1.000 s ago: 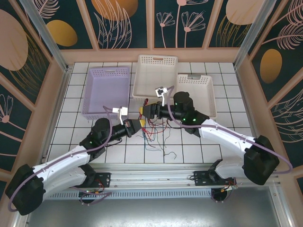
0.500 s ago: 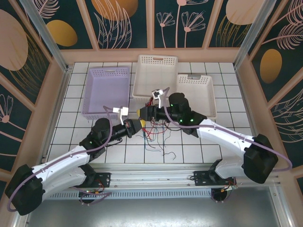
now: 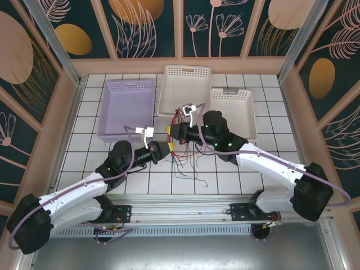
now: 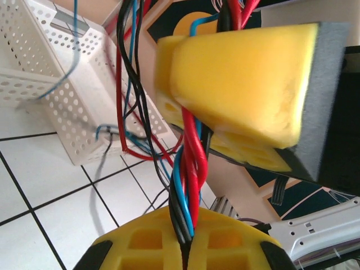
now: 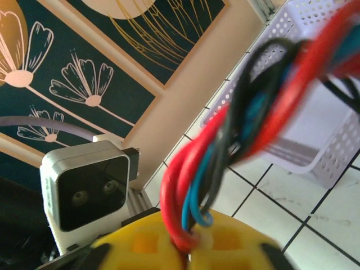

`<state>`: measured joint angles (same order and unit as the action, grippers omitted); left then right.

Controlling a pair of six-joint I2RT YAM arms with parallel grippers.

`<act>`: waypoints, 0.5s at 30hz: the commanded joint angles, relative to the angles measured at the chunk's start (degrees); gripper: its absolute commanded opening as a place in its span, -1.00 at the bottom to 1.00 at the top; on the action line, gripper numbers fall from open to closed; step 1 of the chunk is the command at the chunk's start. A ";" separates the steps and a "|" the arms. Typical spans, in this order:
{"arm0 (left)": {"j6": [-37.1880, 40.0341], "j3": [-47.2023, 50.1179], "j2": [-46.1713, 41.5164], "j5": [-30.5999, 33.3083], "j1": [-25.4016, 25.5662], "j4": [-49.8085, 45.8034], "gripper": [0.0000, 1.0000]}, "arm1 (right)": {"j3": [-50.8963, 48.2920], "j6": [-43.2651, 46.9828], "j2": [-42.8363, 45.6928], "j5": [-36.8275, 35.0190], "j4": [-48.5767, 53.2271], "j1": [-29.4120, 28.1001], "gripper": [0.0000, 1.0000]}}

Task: Untangle the cables

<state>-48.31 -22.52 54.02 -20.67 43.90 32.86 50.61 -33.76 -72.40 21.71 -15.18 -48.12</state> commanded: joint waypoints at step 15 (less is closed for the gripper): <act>1.40 5.42 -6.47 -5.79 0.90 -2.52 0.45 | 0.04 3.89 6.86 1.05 0.29 1.70 -1.00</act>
<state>-46.76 -17.87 48.56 -24.95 44.49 29.34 50.61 -30.55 -66.67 20.56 -13.26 -46.48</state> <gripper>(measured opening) 0.713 0.058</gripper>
